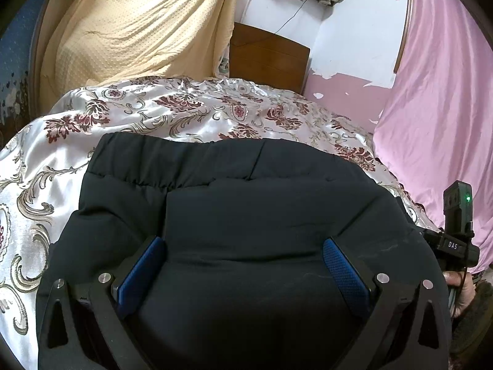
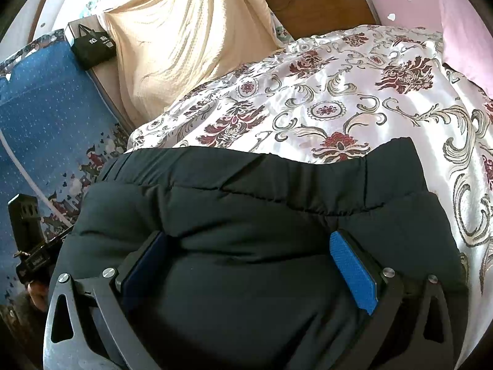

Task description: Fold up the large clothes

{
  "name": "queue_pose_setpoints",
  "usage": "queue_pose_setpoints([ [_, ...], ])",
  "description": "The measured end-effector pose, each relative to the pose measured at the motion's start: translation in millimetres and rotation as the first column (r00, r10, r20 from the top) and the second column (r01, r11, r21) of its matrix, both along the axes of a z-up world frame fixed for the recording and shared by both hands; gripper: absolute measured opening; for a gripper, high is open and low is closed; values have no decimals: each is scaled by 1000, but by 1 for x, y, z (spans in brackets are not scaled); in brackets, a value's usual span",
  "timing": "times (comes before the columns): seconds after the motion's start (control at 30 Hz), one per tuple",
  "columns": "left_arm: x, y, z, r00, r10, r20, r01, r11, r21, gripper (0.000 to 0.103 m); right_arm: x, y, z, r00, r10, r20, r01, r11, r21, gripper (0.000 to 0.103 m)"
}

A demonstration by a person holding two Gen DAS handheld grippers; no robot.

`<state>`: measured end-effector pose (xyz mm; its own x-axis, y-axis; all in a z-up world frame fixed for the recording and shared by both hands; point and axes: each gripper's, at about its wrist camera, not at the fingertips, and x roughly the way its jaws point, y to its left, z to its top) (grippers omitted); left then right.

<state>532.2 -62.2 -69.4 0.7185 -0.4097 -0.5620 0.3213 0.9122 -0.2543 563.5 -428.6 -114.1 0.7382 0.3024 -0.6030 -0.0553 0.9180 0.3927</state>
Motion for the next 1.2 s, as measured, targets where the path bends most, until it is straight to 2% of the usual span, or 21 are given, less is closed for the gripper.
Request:
queue_pose_setpoints([
  [0.23, -1, -1, 0, 1000, 0, 2, 0, 1000, -1, 103, -3, 1, 1, 1000, -11, 1, 11, 999, -35, 102],
  [0.4, -2, 9, 2, 1000, 3, -8, -3, 999, -48, 103, -8, 8, 6, 999, -37, 12, 38, 994, -101, 102],
  [0.43, -2, 11, 3, 1000, 15, -22, -16, 999, -50, 103, -9, 9, 8, 999, -43, 16, 45, 992, -116, 102],
  [0.6, 0, 12, 20, 988, 32, -151, -28, 999, 28, 103, -18, 16, 18, 993, -115, 10, 115, 968, -221, 102],
  [0.77, -24, 35, 25, 971, 121, -206, -112, 992, 53, 103, -37, 25, 35, 984, -176, 25, 175, 930, -322, 102],
  [0.83, -34, 39, 24, 957, 128, -260, -120, 992, 45, 103, -49, 27, 46, 984, -174, 27, 173, 934, -312, 102],
  [0.93, -49, 32, 31, 944, 118, -308, -98, 992, 79, 103, -68, 33, 63, 987, -156, 51, 164, 950, -266, 102],
  [1.03, -69, 26, 46, 947, 78, -310, -64, 996, 57, 103, -86, 42, 78, 989, -134, 66, 147, 956, -254, 102],
  [1.2, -96, 34, 57, 945, 91, -314, -74, 995, 66, 103, -107, 53, 91, 998, -62, 29, 68, 961, -269, 102],
])
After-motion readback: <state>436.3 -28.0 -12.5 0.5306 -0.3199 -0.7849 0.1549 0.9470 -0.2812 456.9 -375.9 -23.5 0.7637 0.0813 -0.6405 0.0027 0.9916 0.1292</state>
